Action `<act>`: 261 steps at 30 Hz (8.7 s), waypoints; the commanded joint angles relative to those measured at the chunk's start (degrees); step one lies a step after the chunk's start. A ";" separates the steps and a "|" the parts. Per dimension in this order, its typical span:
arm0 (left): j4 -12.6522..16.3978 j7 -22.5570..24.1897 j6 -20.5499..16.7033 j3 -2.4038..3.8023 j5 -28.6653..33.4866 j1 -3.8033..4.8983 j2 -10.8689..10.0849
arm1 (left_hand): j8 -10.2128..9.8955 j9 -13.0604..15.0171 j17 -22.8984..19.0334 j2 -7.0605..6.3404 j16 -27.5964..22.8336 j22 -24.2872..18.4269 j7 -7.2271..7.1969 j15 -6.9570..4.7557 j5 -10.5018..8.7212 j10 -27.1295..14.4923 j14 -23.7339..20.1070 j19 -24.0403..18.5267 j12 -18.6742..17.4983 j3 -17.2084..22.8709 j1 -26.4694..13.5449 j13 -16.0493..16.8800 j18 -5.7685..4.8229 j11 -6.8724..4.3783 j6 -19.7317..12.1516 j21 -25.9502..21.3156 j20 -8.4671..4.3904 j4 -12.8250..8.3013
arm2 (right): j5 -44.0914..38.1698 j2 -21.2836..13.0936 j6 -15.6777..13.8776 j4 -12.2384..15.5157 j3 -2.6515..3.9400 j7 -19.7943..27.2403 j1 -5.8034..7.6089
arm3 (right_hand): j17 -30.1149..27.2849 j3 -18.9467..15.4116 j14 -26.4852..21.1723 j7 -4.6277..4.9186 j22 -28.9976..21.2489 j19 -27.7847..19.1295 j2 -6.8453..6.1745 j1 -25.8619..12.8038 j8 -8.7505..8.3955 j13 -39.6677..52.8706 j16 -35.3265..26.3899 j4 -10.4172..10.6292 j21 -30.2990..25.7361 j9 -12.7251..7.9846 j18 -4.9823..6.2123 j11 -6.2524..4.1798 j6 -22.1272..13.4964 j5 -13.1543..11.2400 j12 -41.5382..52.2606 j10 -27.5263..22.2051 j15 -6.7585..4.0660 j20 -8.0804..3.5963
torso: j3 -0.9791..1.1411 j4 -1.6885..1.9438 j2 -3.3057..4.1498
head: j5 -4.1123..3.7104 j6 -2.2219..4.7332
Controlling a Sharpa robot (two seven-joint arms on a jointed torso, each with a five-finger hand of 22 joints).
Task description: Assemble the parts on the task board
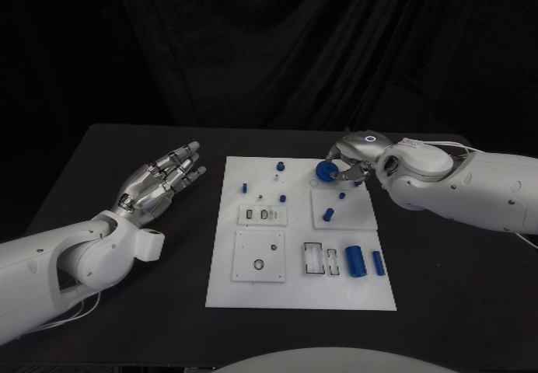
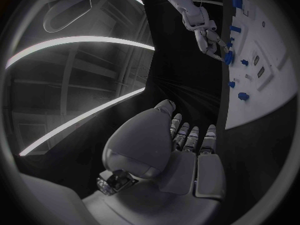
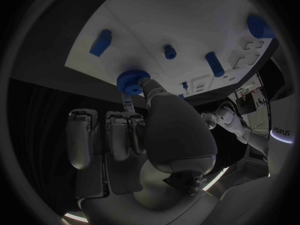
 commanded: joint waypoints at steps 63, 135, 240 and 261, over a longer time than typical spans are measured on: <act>-0.80 2.92 1.24 0.05 -0.10 0.02 1.60 | -0.29 -0.02 0.08 -0.47 0.15 0.05 0.13 0.52 -0.14 -0.42 -0.12 -0.12 0.45 0.44 0.06 -0.01 0.65 0.44 -0.45 0.20 0.62 0.04 | -1.09 14.76 3.64 -5.60 0.13 1.79 0.38 | 15.09 3.84 6.00 -3.45 13.23 2.46 -1.44 -3.09 -4.92 15.09 0.17 1.71 -1.99 16.34 0.04 0.03 -11.02 -4.56 0.15 6.16 0.16 0.13 | 0.02 0.06 -0.04 | -0.15 -0.78; -1.64 2.45 1.31 0.05 -0.10 -0.07 1.85 | -0.27 0.01 0.09 -0.57 0.17 0.05 0.25 0.62 -0.17 -0.52 -0.10 -0.09 0.61 0.72 0.04 -0.02 0.66 0.47 -0.34 0.21 0.73 -0.08 | -1.09 10.93 1.03 -3.48 0.13 2.05 0.04 | 15.09 2.95 6.00 -3.87 12.61 1.40 -0.25 -5.84 -4.56 15.09 0.17 3.24 -4.01 10.62 0.49 -0.41 -13.92 -10.90 0.15 6.16 -0.30 -0.32 | 0.02 0.18 -0.04 | -0.66 -0.60; -1.99 1.63 3.03 0.05 -0.10 -0.45 2.35 | -0.25 0.01 0.09 -0.61 0.17 0.03 0.24 0.61 -0.09 -0.57 -0.10 -0.13 0.82 0.97 -0.03 -0.01 0.66 0.44 -0.33 0.18 0.75 -0.12 | 6.87 -7.60 -1.98 -0.49 0.01 2.32 -4.02 | 15.09 -1.40 6.00 -2.06 12.81 1.97 -1.04 -0.71 -2.76 15.09 0.17 3.36 -3.72 9.66 0.35 0.98 -6.12 -18.31 0.15 6.16 0.76 0.63 | -0.18 -0.24 -0.60 | -0.23 -2.14; -2.04 1.40 3.19 0.05 -0.10 -0.49 2.35 | -0.30 -0.01 0.09 -0.70 0.17 0.03 0.23 0.67 -0.18 -0.63 -0.10 -0.14 0.96 1.13 -0.11 -0.01 0.65 0.57 -0.49 0.16 0.78 -0.15 | 6.87 -6.91 -2.41 -1.33 0.02 2.39 -4.13 | 15.09 -0.76 6.00 -2.34 12.77 1.92 0.41 1.15 -0.37 15.09 0.17 2.62 -3.94 13.36 0.39 0.76 -2.07 -13.55 0.15 6.16 0.61 0.53 | -0.21 -0.29 -0.62 | -0.11 -2.27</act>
